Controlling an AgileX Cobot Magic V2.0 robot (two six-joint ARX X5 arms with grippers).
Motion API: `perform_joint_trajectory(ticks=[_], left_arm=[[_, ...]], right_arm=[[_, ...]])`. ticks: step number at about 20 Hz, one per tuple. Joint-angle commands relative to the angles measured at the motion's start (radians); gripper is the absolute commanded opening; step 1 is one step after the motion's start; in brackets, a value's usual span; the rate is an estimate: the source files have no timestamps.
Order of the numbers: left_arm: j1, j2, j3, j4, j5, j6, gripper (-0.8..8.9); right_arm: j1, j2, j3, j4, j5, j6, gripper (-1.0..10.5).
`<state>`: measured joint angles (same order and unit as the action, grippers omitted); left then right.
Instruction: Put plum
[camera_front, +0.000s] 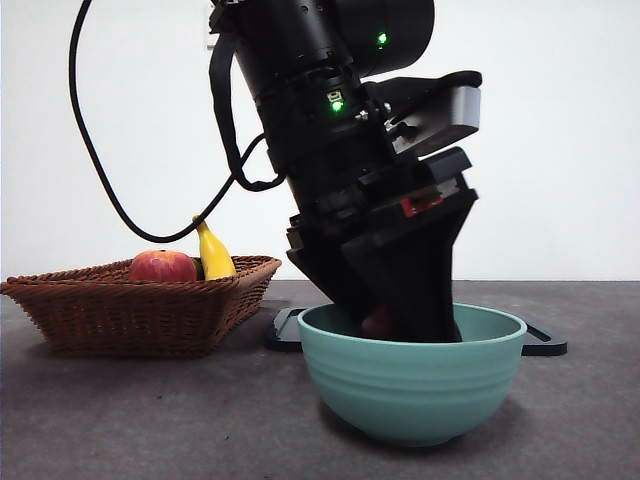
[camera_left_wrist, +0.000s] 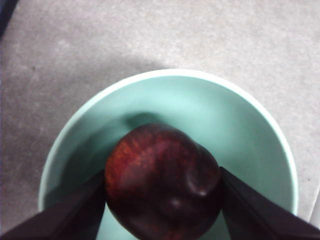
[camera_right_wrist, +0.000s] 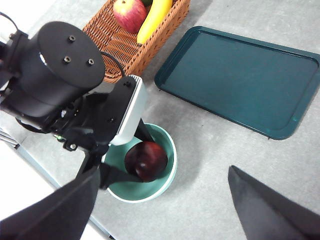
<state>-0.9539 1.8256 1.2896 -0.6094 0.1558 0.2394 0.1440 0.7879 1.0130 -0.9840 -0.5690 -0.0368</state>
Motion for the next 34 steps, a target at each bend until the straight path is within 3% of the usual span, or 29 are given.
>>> perform_joint_trajectory(ticks=[1, 7, 13, 17, 23, 27, 29, 34], left_arm=[[-0.018, 0.024, 0.018, 0.003, 0.000, 0.014, 3.88], [-0.023, 0.007, 0.019, 0.001, 0.000, 0.009, 3.88], [0.010, -0.136, 0.019, -0.003, -0.003, -0.010, 3.88], [0.095, -0.302, 0.019, -0.014, -0.003, -0.075, 3.88], [0.314, -0.566, 0.018, -0.082, 0.006, -0.132, 3.87], [0.488, -0.707, -0.005, -0.121, 0.152, -0.170, 3.87], [0.548, -0.770, -0.058, -0.146, 0.170, -0.170, 3.87], [0.599, -0.925, -0.295, -0.169, 0.397, -0.182, 3.78]], right_arm=[[0.004, 0.008, 0.021, 0.003, 0.001, 0.007, 4.1], [0.004, 0.008, 0.021, 0.003, 0.001, 0.007, 4.1], [0.004, 0.008, 0.021, 0.003, 0.001, 0.007, 4.1], [0.004, 0.008, 0.021, 0.003, 0.001, 0.006, 4.1], [0.004, 0.008, 0.021, 0.003, 0.001, 0.006, 4.1], [0.004, 0.008, 0.021, 0.004, 0.001, 0.006, 4.1], [0.004, 0.008, 0.021, 0.004, 0.001, 0.006, 4.1], [0.004, 0.009, 0.021, 0.004, 0.001, 0.006, 4.1]])
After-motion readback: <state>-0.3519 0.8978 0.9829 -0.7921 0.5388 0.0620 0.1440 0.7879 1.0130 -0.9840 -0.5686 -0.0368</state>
